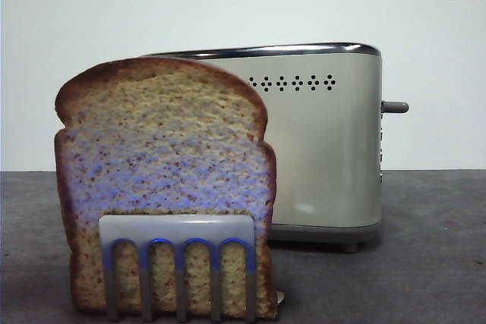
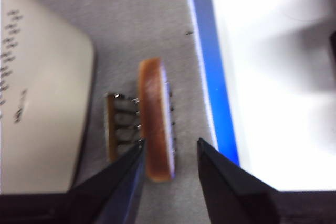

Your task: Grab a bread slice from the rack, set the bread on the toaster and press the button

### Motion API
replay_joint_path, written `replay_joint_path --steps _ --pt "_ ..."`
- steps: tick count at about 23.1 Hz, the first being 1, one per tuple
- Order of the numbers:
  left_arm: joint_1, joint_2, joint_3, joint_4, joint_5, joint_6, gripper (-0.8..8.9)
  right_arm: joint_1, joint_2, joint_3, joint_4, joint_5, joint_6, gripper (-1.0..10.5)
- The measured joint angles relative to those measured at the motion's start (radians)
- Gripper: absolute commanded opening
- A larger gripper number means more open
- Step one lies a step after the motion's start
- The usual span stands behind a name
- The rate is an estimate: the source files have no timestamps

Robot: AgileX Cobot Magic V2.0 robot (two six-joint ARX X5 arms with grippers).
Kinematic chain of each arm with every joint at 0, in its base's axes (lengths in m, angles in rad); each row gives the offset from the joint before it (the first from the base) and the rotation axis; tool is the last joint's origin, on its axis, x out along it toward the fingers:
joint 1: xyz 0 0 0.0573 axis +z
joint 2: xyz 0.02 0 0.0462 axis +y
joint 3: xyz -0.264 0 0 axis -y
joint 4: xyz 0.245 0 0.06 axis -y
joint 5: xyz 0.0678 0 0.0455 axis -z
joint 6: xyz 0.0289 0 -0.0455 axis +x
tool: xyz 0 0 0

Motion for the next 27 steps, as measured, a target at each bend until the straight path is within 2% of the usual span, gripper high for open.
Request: replay_joint_path --steps 1,7,14,20,21,23,24,27 --pt "-0.011 0.015 0.0 0.0 0.0 0.0 2.28 0.0 0.0 0.002 0.0 0.0 -0.003 0.0" --pt "-0.012 0.093 0.0 0.025 -0.019 -0.003 2.27 0.0 0.0 0.002 -0.002 -0.018 -0.008 0.0" --pt "0.037 0.18 0.0 0.101 -0.022 -0.08 2.25 0.0 0.0 0.002 -0.069 -0.019 -0.03 0.0" --pt "0.051 0.248 0.0 0.101 -0.018 -0.098 2.14 0.0 0.0 0.002 -0.096 -0.019 -0.056 0.0" --pt "0.051 0.254 0.0 0.101 -0.018 -0.098 1.88 0.0 0.0 0.002 -0.095 -0.019 -0.06 0.0" --pt "0.051 0.27 0.0 0.1 -0.018 -0.098 0.51 0.0 0.0 0.002 -0.095 -0.019 -0.063 0.0" --pt "0.051 0.275 0.0 0.1 -0.018 -0.098 0.14 0.0 0.0 0.002 -0.095 -0.019 -0.063 0.0" --pt "0.051 0.277 0.002 0.1 -0.04 -0.087 -0.06 0.0 0.0 0.002 -0.095 -0.019 -0.065 0.0"
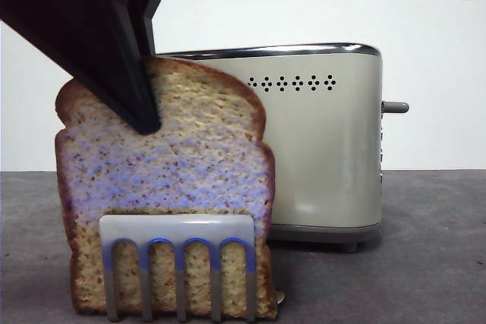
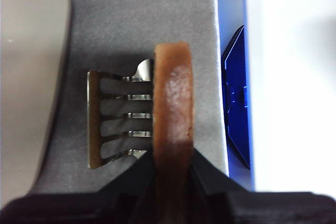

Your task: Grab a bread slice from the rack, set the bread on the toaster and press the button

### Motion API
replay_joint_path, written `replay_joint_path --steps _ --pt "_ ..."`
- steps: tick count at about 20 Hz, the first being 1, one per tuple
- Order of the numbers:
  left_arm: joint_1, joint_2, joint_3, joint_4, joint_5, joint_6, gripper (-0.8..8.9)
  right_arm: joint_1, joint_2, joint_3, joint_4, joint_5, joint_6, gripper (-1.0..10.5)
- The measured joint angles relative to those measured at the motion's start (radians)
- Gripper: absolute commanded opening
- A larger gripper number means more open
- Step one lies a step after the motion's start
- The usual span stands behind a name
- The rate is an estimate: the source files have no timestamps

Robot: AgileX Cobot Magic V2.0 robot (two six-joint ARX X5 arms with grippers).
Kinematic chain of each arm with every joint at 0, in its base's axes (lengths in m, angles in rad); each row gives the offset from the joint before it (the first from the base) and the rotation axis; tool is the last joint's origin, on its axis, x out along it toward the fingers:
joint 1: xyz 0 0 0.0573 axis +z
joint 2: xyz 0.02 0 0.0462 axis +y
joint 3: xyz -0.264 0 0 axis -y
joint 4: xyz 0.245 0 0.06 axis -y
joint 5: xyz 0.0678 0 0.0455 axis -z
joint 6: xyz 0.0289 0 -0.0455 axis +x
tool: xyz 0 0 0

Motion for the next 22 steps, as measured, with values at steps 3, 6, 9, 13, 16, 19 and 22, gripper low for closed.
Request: replay_joint_path --steps 3,6,9,13,16,19,22 --pt "0.0 0.0 0.04 -0.039 -0.013 0.029 -0.06 0.0 0.0 0.0 0.0 0.0 -0.017 0.0" --pt "0.0 0.001 0.147 -0.077 -0.018 0.057 -0.06 0.0 0.0 0.0 0.0 0.0 -0.021 0.0" --pt "-0.015 0.001 0.269 -0.158 -0.022 0.128 -0.09 0.0 0.0 0.0 0.0 0.0 -0.021 0.0" --pt "-0.029 0.001 0.43 -0.249 -0.023 0.216 -0.1 0.0 0.0 0.0 -0.001 0.0 -0.021 0.0" --pt "-0.029 0.0 0.535 -0.331 -0.033 0.272 -0.1 0.0 0.0 0.0 0.0 0.0 -0.021 0.0" --pt "-0.029 0.01 0.632 -0.366 -0.106 0.314 -0.11 0.0 0.0 0.0 0.0 0.0 -0.021 0.0" --pt "-0.02 0.047 0.716 -0.391 -0.151 0.354 -0.12 0.0 0.0 0.0 0.0 0.0 -0.021 0.0"
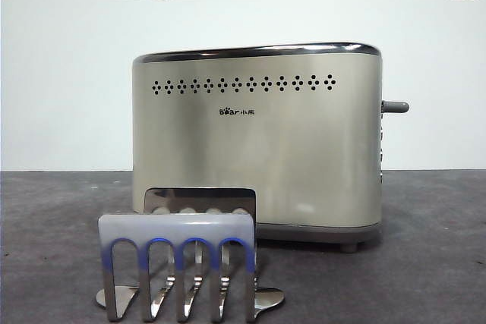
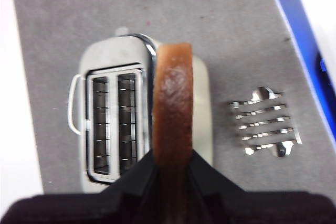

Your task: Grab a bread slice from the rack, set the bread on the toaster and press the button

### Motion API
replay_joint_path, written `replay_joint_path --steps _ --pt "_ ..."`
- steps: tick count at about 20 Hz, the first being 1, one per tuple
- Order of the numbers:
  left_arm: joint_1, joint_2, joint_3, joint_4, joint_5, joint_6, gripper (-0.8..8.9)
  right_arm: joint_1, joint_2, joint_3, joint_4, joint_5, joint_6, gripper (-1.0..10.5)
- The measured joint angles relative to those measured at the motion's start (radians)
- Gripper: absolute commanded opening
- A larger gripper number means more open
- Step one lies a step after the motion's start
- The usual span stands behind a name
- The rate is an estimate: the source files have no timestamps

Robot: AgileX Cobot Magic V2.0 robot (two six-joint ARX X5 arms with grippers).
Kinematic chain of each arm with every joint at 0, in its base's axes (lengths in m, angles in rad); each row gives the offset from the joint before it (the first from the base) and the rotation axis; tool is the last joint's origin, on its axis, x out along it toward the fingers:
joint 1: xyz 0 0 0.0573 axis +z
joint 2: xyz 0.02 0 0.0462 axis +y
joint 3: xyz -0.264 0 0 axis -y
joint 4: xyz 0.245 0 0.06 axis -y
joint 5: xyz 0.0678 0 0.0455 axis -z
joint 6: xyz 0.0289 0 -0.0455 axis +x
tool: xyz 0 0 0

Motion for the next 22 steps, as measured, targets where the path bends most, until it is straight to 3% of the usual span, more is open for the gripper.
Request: replay_joint_path --steps 10,19,22 --pt "0.203 0.168 0.124 0.003 0.006 0.072 -0.12 0.0 0.0 0.0 -0.022 0.0 -0.003 0.0" --pt "0.267 0.205 0.124 0.089 0.207 0.073 -0.12 0.0 0.0 0.0 -0.043 0.0 -0.03 0.0" --pt "0.268 0.206 0.124 0.089 0.21 0.083 -0.12 0.0 0.0 0.0 -0.044 0.0 -0.042 0.0"
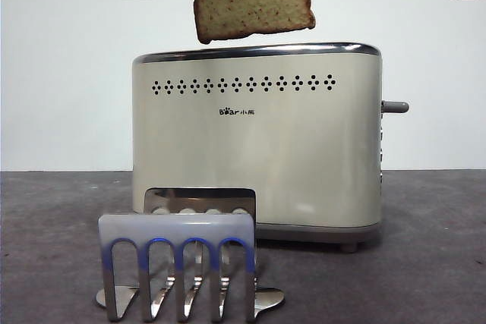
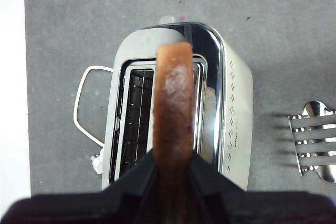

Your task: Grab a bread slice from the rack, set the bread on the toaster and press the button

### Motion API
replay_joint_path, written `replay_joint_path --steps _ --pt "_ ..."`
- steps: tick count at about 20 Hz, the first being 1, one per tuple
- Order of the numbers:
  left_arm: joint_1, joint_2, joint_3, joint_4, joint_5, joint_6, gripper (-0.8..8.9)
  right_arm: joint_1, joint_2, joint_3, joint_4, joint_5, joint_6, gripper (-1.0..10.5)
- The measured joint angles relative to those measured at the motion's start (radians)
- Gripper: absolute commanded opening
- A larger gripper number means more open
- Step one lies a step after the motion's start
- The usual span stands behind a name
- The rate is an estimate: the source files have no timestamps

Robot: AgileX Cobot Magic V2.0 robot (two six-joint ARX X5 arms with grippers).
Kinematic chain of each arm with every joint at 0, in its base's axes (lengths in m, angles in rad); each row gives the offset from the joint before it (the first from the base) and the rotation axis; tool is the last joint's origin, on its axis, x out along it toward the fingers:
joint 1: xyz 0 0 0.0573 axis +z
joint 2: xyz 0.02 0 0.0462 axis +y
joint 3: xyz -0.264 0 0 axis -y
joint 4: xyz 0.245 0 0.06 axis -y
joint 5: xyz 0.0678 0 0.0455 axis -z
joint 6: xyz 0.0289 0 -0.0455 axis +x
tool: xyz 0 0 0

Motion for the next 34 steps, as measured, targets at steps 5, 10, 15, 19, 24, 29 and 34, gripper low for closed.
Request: replay_joint_path --steps 5,10,15,19,24,29,34 --pt "0.015 0.031 0.0 0.002 0.003 0.009 -0.12 0.0 0.0 0.0 -0.007 0.0 -0.007 0.0" --pt "0.039 0.052 0.0 0.003 0.048 0.017 -0.12 0.0 0.0 0.0 -0.007 0.0 -0.007 0.0" --pt "0.045 0.095 0.0 0.003 0.049 0.043 -0.11 0.0 0.0 0.0 -0.007 0.0 -0.007 0.0" --pt "0.056 0.119 0.0 0.005 0.05 0.06 -0.11 0.0 0.0 0.0 -0.007 0.0 -0.011 0.0" --pt "0.08 0.156 0.0 0.025 0.026 0.063 -0.11 0.0 0.0 0.0 -0.007 0.0 -0.011 0.0" --pt "0.082 0.181 0.0 0.047 0.007 0.084 -0.11 0.0 0.0 0.0 -0.007 0.0 -0.011 0.0" --pt "0.082 0.215 0.002 0.051 0.008 0.087 -0.11 0.0 0.0 0.0 -0.007 0.0 -0.011 0.0"
